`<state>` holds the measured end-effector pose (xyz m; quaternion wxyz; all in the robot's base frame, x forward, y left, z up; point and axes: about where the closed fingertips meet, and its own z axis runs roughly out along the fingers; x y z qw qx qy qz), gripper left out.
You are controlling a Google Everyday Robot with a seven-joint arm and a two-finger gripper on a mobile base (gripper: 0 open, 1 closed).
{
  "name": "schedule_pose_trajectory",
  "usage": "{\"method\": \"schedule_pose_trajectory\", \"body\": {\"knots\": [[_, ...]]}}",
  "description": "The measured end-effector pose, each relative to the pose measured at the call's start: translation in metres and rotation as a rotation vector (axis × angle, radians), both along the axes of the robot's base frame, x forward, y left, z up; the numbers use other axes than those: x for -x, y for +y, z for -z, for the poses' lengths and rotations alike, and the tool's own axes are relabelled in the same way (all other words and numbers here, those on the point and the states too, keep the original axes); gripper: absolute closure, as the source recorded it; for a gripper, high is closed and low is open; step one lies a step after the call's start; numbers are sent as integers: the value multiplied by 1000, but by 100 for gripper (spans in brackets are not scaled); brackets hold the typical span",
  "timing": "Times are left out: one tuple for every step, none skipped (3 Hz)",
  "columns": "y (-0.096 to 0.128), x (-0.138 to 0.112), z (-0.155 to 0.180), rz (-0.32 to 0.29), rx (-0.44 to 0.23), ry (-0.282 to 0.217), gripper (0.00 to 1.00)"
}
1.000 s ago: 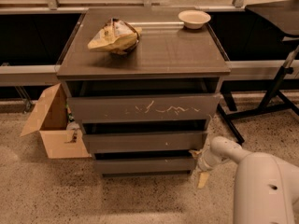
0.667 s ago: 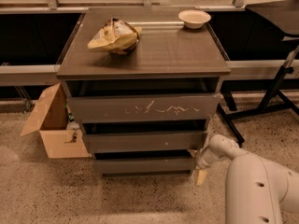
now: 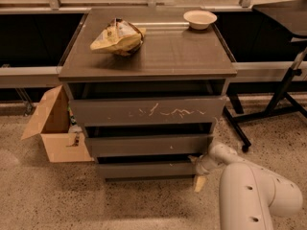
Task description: Open bottom drawer
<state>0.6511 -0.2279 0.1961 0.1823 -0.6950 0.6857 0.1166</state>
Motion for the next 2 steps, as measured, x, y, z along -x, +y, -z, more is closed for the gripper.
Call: {"method": "schedule_pose_trajectory", "body": {"knots": [[10,5,22,28,-6,29,0],[13,6,29,33,-13,42,0]]}}
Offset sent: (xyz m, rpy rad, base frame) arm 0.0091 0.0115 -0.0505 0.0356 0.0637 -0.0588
